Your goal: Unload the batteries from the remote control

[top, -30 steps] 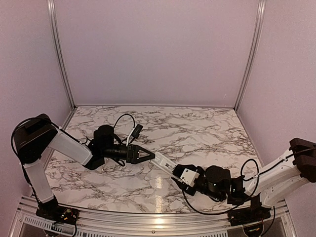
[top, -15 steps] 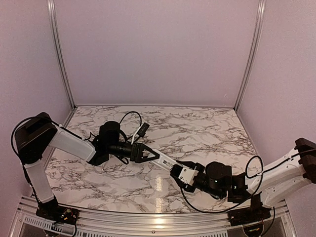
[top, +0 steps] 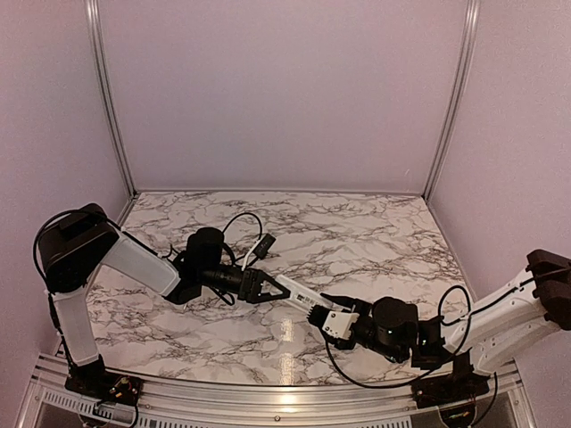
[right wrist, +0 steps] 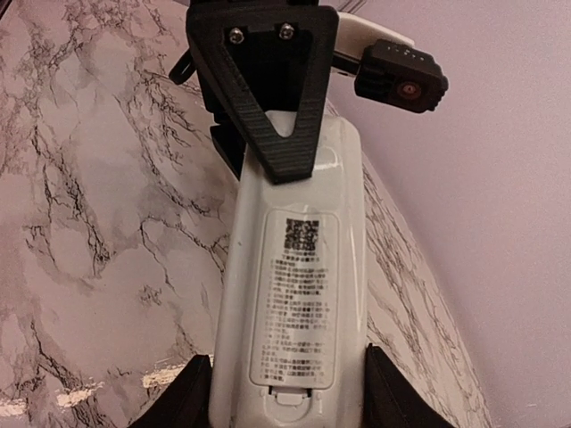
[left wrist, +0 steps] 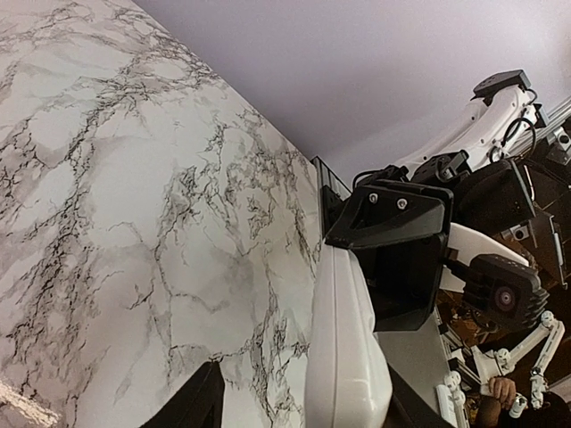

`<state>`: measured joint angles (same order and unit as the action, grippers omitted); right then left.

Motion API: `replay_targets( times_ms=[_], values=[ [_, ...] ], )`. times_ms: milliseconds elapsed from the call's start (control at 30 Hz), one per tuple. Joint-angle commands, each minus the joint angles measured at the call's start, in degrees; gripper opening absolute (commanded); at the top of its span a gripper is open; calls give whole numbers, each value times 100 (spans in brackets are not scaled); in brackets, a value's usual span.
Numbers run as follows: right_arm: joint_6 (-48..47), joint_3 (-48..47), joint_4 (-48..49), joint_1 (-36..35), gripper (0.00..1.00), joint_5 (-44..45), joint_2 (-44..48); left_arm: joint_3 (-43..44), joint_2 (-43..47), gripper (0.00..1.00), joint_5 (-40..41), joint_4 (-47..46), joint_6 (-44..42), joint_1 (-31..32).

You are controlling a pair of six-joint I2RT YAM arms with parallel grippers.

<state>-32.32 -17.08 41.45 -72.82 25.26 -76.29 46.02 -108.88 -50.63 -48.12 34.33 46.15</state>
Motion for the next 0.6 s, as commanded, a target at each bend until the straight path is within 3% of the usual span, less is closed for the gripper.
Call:
replay_targets(
  times_ms=[0, 400, 567],
  values=[
    [-184, 38, 623, -57, 0, 108, -44, -35, 76, 56, -234, -56, -133, 57],
    [-212, -7, 543, -57, 0, -27, -122, 30, 170, 44, -458, 120, -370, 287],
    [-167, -57, 420, -58, 0, -90, -186, 4, 254, 49, -450, 145, -409, 289]
  ],
)
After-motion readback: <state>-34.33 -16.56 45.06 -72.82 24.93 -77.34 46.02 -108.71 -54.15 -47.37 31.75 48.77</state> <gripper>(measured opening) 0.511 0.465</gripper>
